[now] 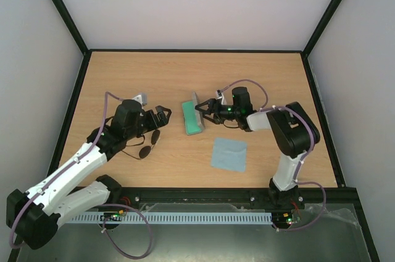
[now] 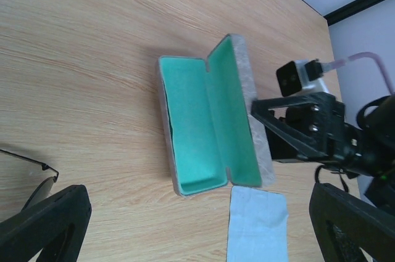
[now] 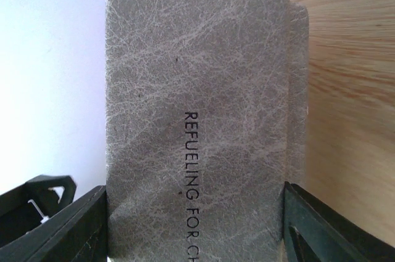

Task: Organize the sunglasses
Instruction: Place the sunglasses case at the center of the board.

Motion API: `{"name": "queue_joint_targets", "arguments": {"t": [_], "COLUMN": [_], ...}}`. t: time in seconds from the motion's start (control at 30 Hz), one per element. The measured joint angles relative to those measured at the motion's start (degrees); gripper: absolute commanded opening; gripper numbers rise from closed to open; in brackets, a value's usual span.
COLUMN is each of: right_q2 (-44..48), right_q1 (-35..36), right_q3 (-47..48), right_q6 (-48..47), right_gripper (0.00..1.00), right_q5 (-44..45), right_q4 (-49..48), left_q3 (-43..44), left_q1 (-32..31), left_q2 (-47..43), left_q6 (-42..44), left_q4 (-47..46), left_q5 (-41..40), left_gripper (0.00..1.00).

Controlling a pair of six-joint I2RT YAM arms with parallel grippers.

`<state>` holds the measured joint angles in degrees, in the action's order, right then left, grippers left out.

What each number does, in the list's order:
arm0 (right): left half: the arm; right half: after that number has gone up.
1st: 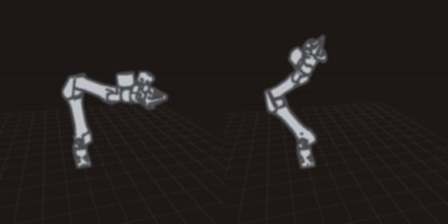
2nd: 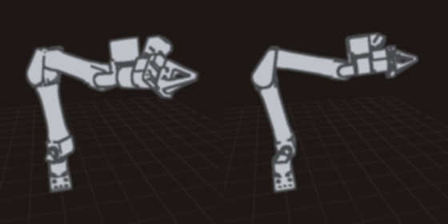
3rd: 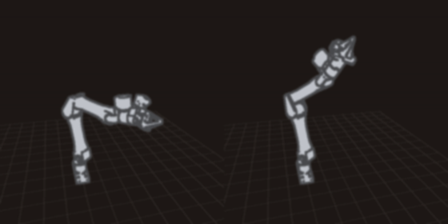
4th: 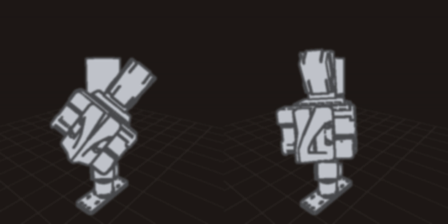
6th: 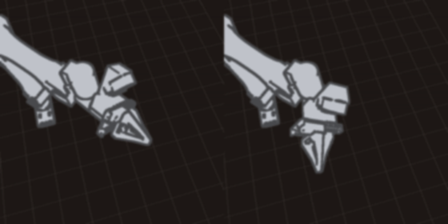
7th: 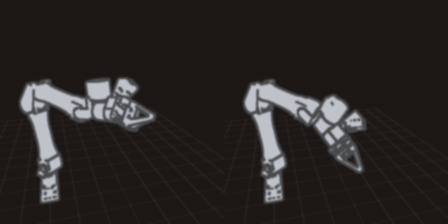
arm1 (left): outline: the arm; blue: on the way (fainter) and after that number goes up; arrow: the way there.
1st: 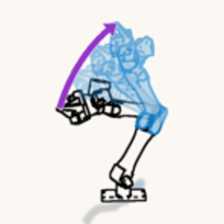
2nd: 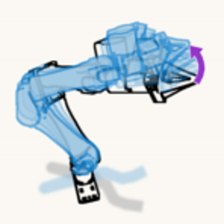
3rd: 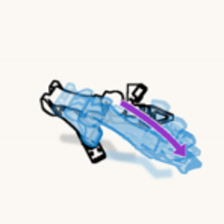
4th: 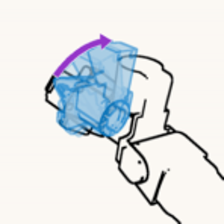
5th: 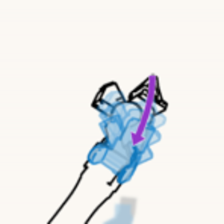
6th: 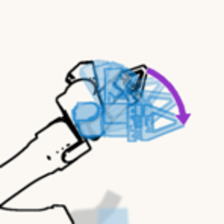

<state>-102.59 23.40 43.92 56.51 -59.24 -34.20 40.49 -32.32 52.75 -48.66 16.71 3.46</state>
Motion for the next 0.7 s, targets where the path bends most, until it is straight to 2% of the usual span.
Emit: {"name": "queue_joint_targets", "arguments": {"t": [0.1,0.2,0.33,0.4,0.53,0.7], "right_q2": [-4.90,-8.13,-9.64,-9.73,-9.70,-8.04], "right_q1": [-0.70,-1.31,-1.66,-1.68,-1.68,-1.68], "right_q3": [-0.07,-0.17,-0.17,0.04,1.97,3.28], "right_q6": [2.58,4.76,5.20,3.58,-2.82,-9.31], "right_gripper": [0.61,0.68,0.76,0.81,0.96,1.00], "right_q5": [-0.79,-1.68,-2.16,-2.12,-0.72,0.15], "right_q4": [-5.79,-10.60,-12.74,-10.99,-2.43,4.35], "left_q3": [0.00,0.00,0.00,0.00,0.00,-0.04], "left_q1": [0.42,0.83,0.90,0.92,1.18,1.27], "left_q2": [-0.83,-0.98,-0.87,-0.81,-0.66,-0.48], "left_q6": [0.31,0.50,0.63,0.68,0.70,0.68], "left_q4": [0.70,0.81,0.79,0.79,0.66,0.24], "left_q5": [0.28,0.81,1.29,1.49,1.84,2.49], "left_gripper": [1.00,1.00,0.99,0.99,1.00,0.99]}}
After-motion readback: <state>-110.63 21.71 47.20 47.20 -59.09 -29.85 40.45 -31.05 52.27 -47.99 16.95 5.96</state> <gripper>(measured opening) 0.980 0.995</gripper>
